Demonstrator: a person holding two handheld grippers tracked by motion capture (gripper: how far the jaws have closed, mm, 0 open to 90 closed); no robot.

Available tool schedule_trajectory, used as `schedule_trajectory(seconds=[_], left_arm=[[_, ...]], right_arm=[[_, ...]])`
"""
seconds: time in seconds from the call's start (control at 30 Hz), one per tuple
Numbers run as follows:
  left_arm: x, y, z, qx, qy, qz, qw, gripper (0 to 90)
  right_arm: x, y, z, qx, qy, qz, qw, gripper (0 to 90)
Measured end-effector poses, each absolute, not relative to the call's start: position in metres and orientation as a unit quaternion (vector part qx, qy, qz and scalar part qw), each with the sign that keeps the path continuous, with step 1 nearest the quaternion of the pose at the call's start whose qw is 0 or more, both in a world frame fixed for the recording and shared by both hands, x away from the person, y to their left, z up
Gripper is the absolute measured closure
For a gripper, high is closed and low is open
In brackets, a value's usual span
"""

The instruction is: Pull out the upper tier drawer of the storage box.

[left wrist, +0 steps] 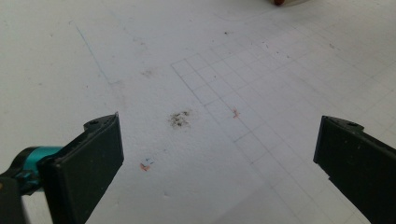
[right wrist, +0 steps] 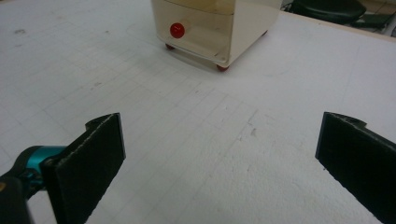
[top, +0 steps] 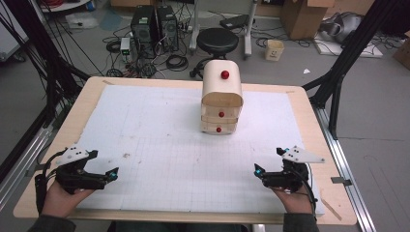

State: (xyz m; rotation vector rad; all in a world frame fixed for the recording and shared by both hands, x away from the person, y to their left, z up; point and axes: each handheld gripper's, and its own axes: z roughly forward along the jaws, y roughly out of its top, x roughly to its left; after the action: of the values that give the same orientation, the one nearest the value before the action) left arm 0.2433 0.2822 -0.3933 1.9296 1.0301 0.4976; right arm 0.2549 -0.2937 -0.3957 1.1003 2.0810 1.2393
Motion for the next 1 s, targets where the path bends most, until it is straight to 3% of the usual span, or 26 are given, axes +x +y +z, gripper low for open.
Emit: schedule_trajectory(seconds=[1.0], left_arm=[[0.243, 0.283, -0.392, 0.772, 0.412, 0.199, 0.440, 2.0]], right_arm=[[0.261, -0.232, -0.389, 0.415, 0.741, 0.444, 0.285, 0.4]])
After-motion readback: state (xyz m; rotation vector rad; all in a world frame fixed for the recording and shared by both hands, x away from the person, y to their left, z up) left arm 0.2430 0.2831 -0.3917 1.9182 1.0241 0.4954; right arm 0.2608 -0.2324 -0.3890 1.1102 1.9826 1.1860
